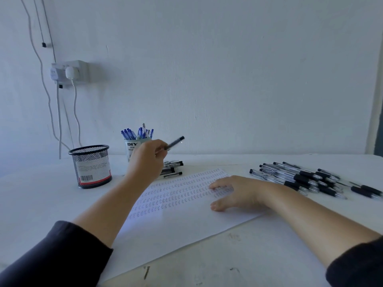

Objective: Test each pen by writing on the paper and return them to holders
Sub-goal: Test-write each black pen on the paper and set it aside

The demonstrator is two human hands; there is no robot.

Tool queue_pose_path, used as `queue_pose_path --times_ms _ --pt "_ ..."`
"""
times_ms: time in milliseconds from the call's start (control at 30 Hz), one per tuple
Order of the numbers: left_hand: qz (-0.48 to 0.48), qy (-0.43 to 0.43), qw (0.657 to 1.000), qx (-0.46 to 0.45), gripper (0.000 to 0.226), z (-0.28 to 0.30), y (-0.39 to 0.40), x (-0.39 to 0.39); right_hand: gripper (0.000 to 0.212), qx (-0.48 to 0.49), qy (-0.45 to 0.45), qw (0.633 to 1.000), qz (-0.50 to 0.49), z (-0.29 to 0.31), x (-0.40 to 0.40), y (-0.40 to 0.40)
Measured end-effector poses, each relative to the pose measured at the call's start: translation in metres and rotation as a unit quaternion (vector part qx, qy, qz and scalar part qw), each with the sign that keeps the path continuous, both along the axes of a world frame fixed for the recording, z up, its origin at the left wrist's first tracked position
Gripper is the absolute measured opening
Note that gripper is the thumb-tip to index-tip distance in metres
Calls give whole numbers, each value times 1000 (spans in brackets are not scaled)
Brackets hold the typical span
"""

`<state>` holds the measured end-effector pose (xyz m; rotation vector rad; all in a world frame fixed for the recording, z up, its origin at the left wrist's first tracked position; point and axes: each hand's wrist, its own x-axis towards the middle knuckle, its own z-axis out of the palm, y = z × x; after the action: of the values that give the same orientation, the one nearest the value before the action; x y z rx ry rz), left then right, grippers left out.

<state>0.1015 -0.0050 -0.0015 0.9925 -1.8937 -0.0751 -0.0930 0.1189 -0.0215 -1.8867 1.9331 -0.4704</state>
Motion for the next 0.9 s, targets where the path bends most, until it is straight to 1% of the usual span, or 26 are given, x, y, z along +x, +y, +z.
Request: queue_pose_path --times_ms 33,133,200,267,300,333,400,467,533,633,767,900 --pt "-19 20 1000 5 13 0 0 -1 65 0 -1 1000 0 0 0 0" --pt "-88 95 990 52 18 1 1 -4 65 0 1 1000 0 0 0 0" --pt "-107 105 986 77 19 0 2 -5 65 1 2 1000 1 0 0 1" --pt "-120 99 983 94 14 -1 6 -6 65 2 4 1000 3 0 0 1" --pt "-112 82 986 93 13 -1 10 -6 65 3 4 1000 3 1 0 2" --pt "-83 53 992 76 22 -2 12 -7 66 3 4 1000 3 1 0 2" --pt "9 -29 999 19 47 -3 18 -7 67 3 2 1000 2 1 1 2" --pt "80 -115 990 -33 63 -2 25 -9 68 6 6 1000 2 2 1 1" --pt "111 -169 977 -63 62 -4 30 -12 68 8 7 1000 5 2 2 2" --pt "125 -199 969 -83 59 -6 33 -17 68 11 3 1000 7 3 1 3" --pt "115 -203 968 -95 53 -8 34 -16 68 11 5 1000 11 2 0 3" --pt "104 -206 969 -89 55 -8 33 -16 71 9 15 1000 -8 0 -2 0"
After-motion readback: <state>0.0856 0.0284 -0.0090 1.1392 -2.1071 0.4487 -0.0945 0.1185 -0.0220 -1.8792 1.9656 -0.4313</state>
